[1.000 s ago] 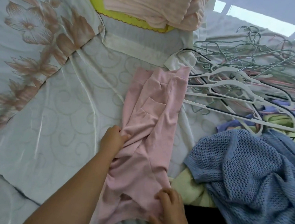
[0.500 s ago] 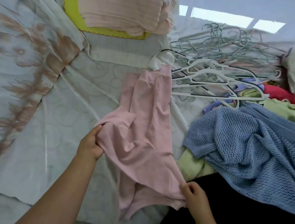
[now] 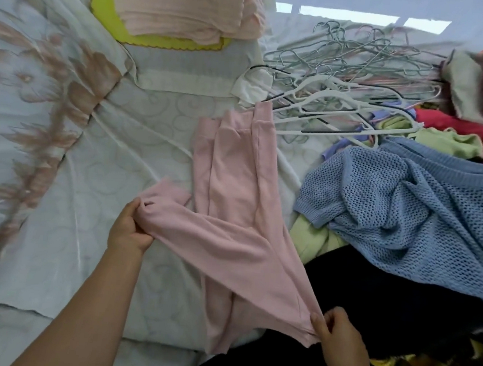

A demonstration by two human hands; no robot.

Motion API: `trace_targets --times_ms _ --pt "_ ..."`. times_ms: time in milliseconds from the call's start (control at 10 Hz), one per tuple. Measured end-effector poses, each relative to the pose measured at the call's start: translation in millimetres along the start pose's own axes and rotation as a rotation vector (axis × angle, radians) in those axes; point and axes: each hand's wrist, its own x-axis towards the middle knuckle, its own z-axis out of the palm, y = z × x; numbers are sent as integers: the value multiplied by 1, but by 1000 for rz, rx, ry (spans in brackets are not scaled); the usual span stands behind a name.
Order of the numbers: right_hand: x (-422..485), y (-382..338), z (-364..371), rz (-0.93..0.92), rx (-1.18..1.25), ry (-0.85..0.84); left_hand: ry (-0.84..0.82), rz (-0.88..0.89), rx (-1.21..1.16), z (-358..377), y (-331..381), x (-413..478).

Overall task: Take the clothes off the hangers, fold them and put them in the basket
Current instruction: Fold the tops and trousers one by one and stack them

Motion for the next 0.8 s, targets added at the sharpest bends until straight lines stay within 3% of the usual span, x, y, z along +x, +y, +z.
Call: trace_targets --times_ms 100,200,300,500,600,700,800 --pt "-1 -16 11 -464 -377 346 32 135 44 -3 1 -1" --pt "4 -34 38 -805 -409 218 28 134 -36 -9 4 -15" --pt "18 -32 47 -726 -515 37 -20 136 -63 -27 13 -16" --pt "28 -15 45 -652 -419 -26 161 -113 10 -62 10 -10" --pt "36 -10 44 -526 -171 -112 253 14 39 -56 16 -8" --pt "34 -18 31 -322 14 -255 332 372 108 -16 36 -23" --pt "39 -18 24 -194 145 -374 134 702 234 57 46 -34"
